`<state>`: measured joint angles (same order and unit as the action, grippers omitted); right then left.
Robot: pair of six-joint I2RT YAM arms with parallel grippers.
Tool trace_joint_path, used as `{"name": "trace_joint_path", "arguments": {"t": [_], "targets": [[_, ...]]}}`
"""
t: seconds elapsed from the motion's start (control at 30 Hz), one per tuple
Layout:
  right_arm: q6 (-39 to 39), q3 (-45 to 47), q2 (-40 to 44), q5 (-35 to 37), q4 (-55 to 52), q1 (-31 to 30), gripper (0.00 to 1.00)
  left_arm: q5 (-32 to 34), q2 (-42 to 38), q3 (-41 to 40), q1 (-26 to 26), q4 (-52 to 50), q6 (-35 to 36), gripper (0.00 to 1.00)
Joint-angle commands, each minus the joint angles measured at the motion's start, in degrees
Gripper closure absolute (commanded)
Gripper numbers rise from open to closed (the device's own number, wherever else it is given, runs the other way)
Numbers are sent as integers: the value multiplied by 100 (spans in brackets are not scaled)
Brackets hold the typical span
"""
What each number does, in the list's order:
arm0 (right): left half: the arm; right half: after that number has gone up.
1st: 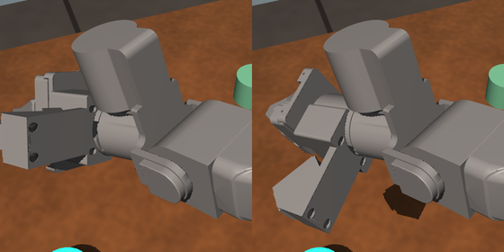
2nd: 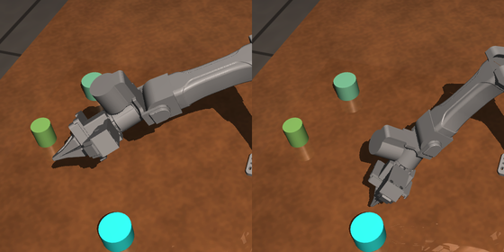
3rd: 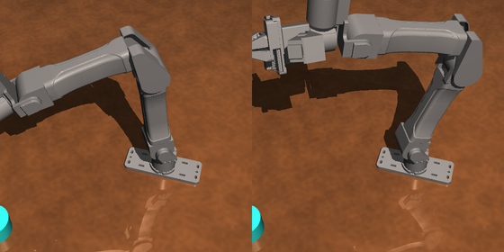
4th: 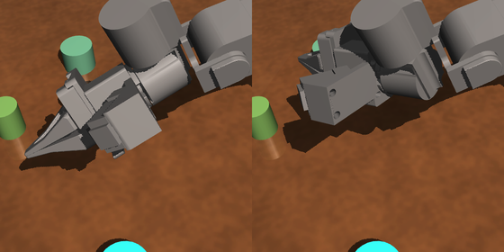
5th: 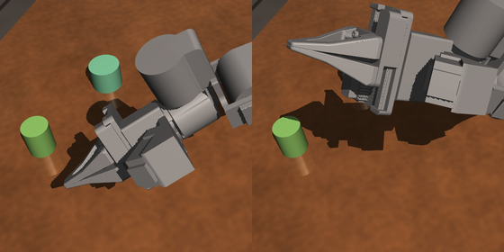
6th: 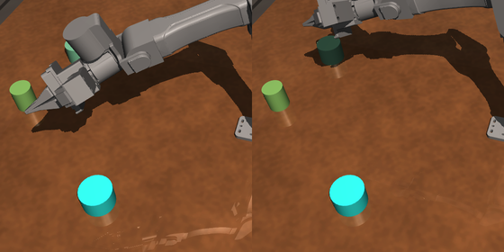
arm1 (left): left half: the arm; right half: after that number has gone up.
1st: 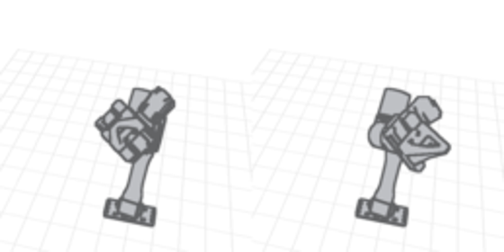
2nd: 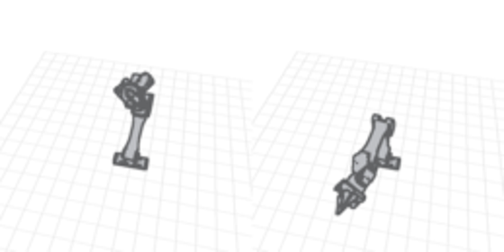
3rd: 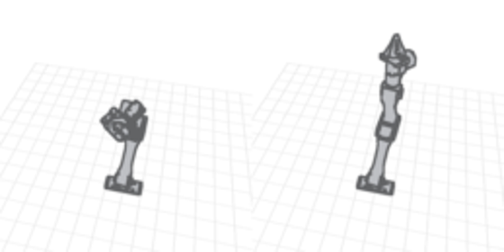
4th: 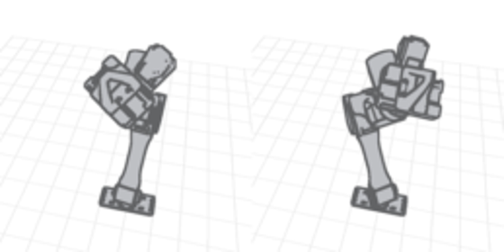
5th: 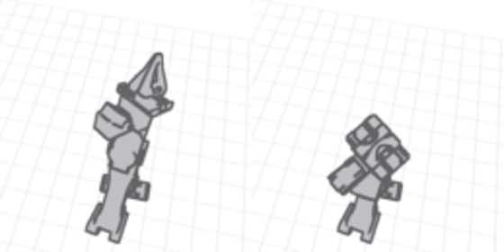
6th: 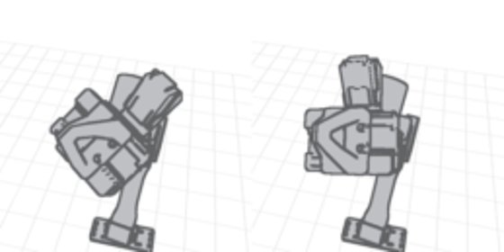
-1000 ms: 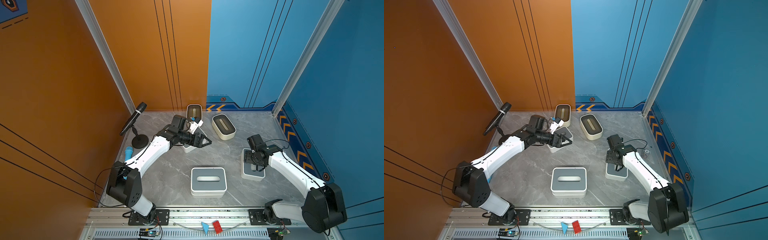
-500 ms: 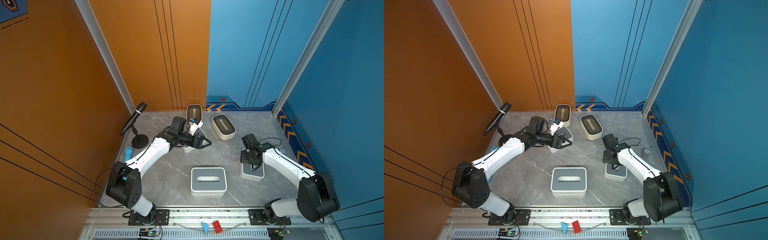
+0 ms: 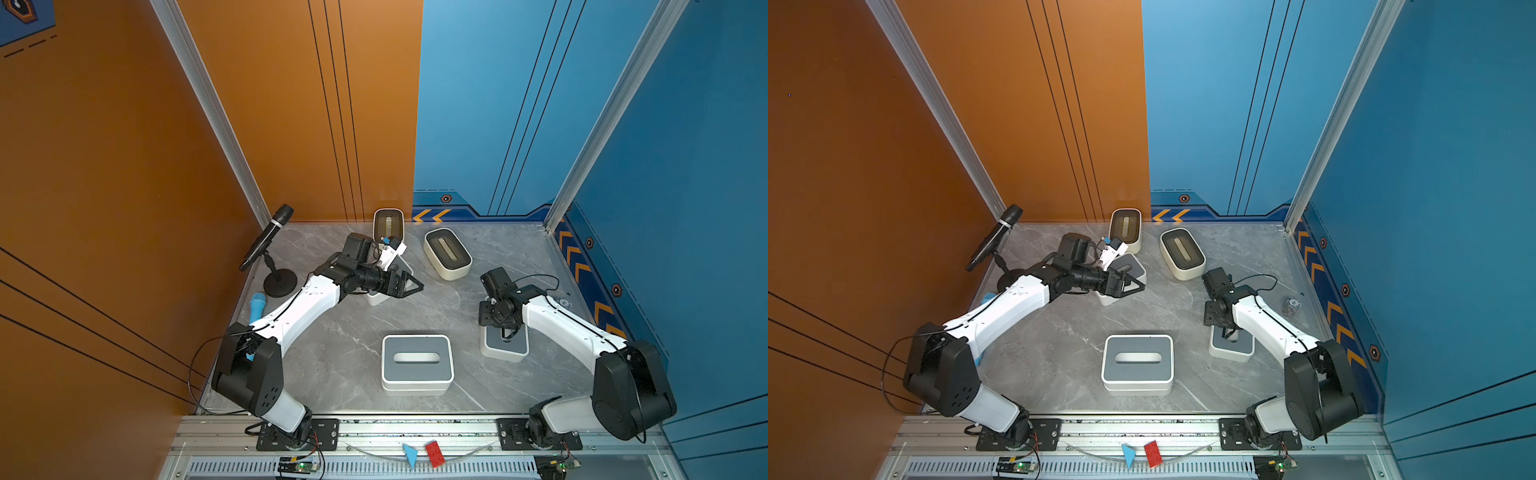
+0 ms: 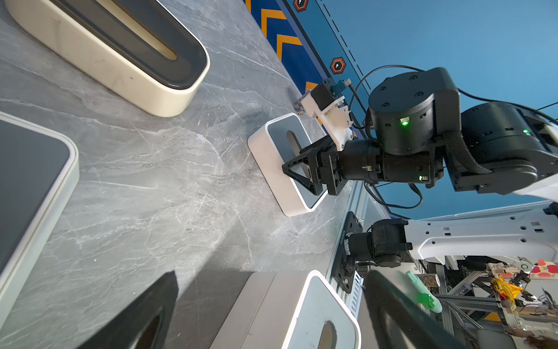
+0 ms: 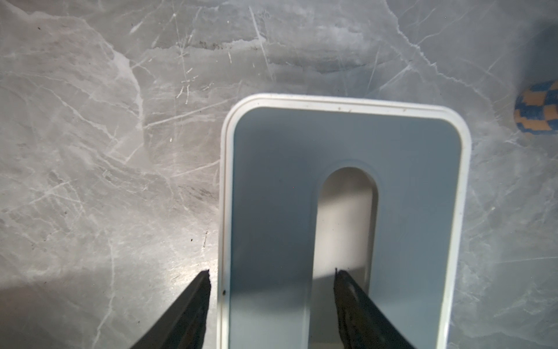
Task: Stack the tissue boxes
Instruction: Pick up the tissue box from the center of the board.
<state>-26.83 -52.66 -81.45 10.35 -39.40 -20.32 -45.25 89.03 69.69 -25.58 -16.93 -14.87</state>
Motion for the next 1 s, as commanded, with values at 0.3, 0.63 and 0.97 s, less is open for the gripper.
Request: {"name": "trace_joint_path", "arguments": {"t": [0.3,0.63,0.97], "targets": [[-6,-59,-196,-55,90,-43,38,-108,-124,-86,-77,58,-33,2],[-50,28,-327,-25,176,-103,41,-124,-123,-96,-131,58,-42,2],[-68,27,-387,-36,196,-139,44,-115,-117,-91,-140,40,-24,2]]}}
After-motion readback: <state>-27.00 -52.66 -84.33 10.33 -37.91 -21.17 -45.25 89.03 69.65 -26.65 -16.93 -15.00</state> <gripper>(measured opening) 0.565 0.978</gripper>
